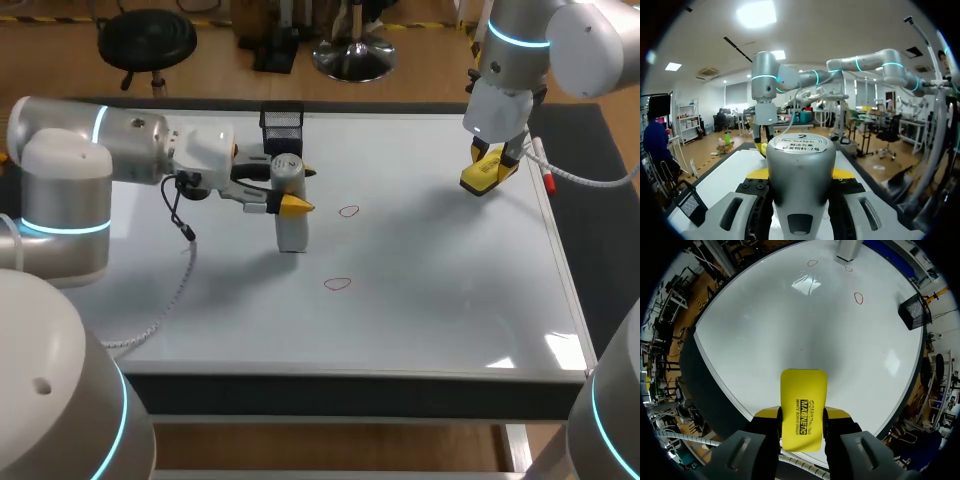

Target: Pick up the inspection probe, press it on each red-marked spot on the whiteboard one by one, put down the probe, pick up the eraser, and wipe off all the red marks.

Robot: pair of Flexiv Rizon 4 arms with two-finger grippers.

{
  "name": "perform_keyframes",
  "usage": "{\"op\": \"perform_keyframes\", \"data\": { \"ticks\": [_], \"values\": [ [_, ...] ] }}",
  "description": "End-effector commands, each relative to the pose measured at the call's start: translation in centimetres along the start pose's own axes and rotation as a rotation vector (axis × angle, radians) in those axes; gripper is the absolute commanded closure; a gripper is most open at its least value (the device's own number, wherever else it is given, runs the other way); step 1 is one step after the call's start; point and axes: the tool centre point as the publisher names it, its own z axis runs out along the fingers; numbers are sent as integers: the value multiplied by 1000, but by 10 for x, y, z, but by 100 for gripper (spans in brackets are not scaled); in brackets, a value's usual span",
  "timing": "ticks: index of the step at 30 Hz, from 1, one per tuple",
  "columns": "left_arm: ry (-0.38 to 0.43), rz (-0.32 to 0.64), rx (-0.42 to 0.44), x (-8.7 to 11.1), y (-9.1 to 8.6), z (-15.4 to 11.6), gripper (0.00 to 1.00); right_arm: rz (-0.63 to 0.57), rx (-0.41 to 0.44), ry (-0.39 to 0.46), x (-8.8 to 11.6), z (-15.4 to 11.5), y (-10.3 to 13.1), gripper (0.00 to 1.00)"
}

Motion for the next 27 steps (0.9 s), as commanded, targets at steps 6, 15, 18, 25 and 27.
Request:
{"op": "perform_keyframes", "data": {
  "ticks": [6,15,18,25,27],
  "values": [
    [18,19,8,-9,13,8,100,-2,2,2,0,-1,-1,100],
    [18,16,4,-14,17,8,100,-2,2,2,0,-1,-1,100],
    [17,17,3,-15,18,7,100,-2,2,2,0,-1,-1,100],
    [17,13,-4,-17,21,8,100,-2,2,2,0,-1,-1,100],
    [17,10,-6,-18,22,8,100,-2,2,2,0,-1,-1,100]
  ]
}}
